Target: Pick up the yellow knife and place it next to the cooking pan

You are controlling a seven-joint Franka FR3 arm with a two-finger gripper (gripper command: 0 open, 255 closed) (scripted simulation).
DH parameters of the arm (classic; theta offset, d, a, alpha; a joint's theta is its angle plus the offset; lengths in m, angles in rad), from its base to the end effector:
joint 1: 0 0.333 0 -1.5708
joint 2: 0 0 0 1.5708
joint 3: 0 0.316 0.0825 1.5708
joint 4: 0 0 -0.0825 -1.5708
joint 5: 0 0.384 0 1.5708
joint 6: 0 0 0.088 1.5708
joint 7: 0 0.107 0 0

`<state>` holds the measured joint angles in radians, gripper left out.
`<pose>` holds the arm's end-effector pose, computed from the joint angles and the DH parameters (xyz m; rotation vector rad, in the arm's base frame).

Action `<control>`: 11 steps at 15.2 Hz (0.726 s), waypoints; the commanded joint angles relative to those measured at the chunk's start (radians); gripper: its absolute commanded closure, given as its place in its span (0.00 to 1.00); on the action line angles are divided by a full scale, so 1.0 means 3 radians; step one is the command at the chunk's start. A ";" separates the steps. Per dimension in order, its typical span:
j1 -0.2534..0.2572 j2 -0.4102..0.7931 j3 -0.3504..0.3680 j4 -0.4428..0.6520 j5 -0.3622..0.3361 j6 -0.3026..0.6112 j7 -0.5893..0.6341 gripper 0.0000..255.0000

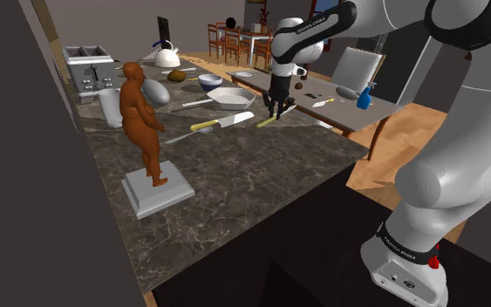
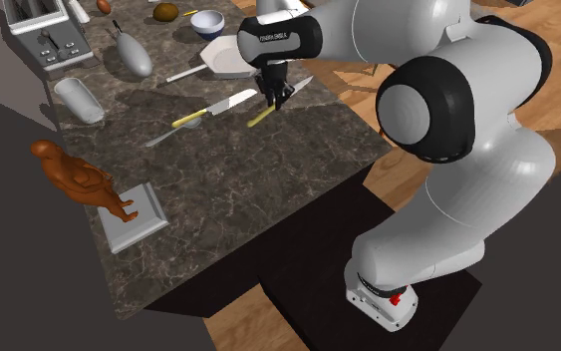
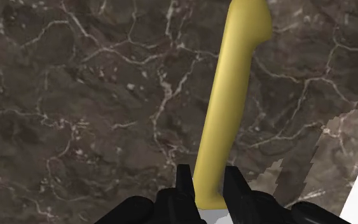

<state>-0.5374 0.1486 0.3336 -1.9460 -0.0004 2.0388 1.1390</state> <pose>0.5703 -0.1235 0.4056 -2.4396 1.9424 0.1002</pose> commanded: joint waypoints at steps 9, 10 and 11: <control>0.0022 0.0216 -0.0014 -0.0204 -0.0081 0.0411 0.0043 1.00; 0.0022 0.0215 -0.0015 -0.0205 -0.0080 0.0411 0.0043 1.00; 0.0022 0.0216 -0.0015 -0.0204 -0.0081 0.0411 0.0043 1.00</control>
<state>-0.5311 0.2120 0.3293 -2.0057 -0.0240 2.1586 1.1514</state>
